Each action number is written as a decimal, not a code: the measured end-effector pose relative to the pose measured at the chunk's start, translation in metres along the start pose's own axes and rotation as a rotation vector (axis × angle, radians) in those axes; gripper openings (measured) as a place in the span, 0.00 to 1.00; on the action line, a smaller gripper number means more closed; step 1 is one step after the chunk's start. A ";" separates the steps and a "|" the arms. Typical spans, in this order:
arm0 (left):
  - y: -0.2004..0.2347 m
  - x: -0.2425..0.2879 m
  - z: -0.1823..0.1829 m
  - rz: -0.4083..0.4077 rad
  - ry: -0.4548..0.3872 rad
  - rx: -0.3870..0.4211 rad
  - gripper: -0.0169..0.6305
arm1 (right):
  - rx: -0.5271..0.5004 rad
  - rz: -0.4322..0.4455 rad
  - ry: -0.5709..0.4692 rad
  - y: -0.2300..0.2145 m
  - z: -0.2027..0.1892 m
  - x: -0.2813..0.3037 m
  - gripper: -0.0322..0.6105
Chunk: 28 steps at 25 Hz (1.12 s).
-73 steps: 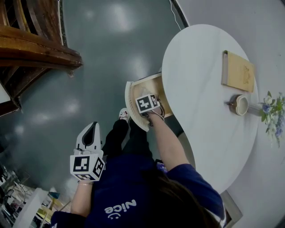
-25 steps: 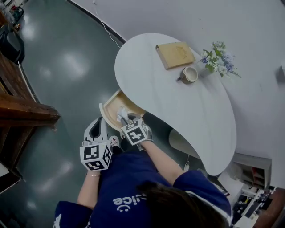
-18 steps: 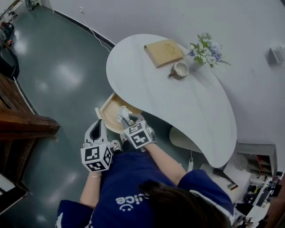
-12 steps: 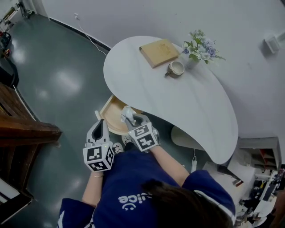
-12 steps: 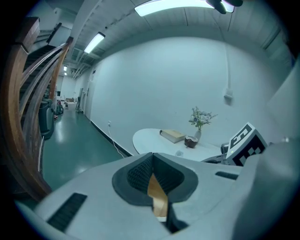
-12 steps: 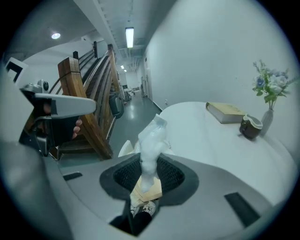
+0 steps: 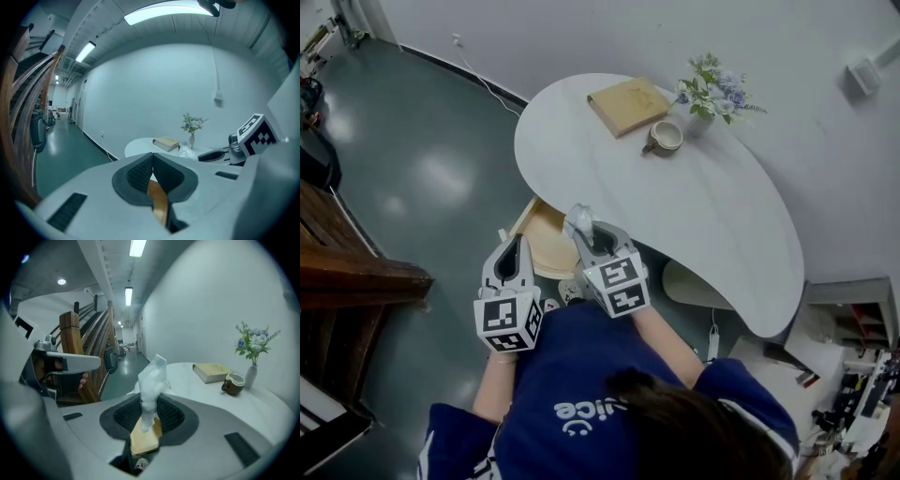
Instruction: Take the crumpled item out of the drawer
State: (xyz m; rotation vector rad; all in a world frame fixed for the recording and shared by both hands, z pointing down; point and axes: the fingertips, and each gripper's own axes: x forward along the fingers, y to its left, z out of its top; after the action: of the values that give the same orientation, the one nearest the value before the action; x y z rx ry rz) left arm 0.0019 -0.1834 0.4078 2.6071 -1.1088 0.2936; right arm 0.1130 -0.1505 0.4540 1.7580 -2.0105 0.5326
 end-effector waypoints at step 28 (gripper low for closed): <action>-0.022 -0.017 0.069 -0.028 -0.182 0.107 0.03 | -0.093 -0.101 -0.351 -0.012 0.094 -0.061 0.22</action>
State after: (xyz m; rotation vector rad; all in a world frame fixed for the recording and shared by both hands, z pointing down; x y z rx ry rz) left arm 0.0110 -0.1814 0.3339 2.7881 -1.1420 0.1141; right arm 0.1261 -0.1518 0.3414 1.9917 -2.1163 0.0992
